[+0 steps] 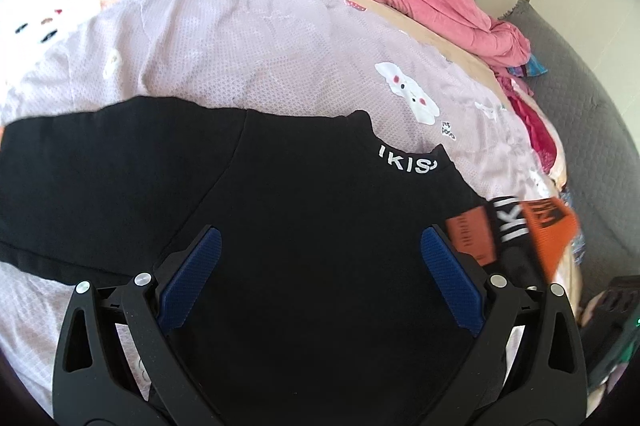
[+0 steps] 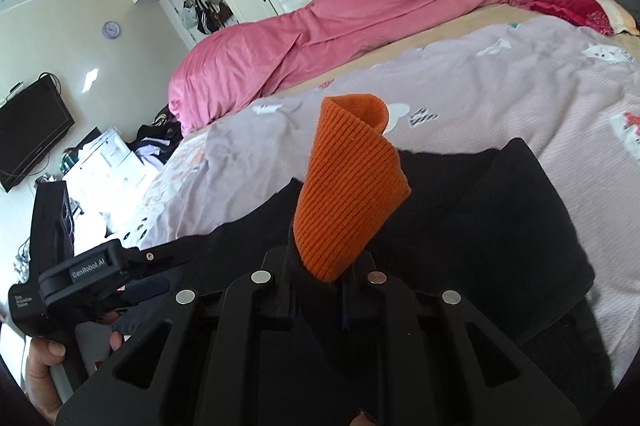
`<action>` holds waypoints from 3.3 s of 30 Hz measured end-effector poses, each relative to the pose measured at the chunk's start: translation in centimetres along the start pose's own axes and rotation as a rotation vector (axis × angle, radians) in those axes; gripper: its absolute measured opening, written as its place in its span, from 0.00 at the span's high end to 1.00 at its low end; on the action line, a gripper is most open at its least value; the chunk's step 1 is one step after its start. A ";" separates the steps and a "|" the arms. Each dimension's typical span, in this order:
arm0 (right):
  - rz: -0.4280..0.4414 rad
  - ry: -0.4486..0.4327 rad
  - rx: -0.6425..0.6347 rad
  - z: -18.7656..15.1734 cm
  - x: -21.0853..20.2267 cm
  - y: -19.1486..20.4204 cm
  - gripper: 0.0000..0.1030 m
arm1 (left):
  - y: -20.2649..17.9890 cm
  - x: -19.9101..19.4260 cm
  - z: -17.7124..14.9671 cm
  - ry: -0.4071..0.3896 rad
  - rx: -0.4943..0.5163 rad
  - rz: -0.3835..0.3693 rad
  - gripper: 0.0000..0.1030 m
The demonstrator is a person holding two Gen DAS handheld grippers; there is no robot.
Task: Fold small clothes
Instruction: 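Lift the cuff with the right gripper and carry it across the shirt body, then lower the cuff onto the shirt body and open the right gripper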
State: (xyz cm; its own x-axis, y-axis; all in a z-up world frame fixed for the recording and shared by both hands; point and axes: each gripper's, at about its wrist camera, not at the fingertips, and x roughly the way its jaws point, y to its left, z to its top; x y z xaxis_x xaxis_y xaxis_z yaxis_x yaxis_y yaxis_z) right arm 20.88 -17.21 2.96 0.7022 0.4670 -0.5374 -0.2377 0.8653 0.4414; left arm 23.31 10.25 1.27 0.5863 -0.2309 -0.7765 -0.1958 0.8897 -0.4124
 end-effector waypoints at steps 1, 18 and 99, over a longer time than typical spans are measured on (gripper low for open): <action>0.004 0.006 -0.004 -0.2 0.4 0.4 0.84 | 0.3 0.0 0.0 0.001 -0.012 -0.004 0.09; -0.010 -0.017 0.002 -1.6 -5.9 -2.6 0.39 | 0.8 2.7 -1.5 0.107 -0.037 -0.085 0.09; -0.152 0.108 -0.143 -0.9 -2.8 -3.7 0.33 | -2.3 4.5 -5.3 0.089 0.308 0.165 0.70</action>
State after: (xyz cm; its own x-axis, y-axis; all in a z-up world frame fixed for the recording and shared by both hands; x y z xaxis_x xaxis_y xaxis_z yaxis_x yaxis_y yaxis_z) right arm 19.16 -21.59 2.20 0.6630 0.3395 -0.6672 -0.2331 0.9406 0.2471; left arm 22.27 5.05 -3.78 0.4933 -0.0953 -0.8646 -0.0285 0.9917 -0.1256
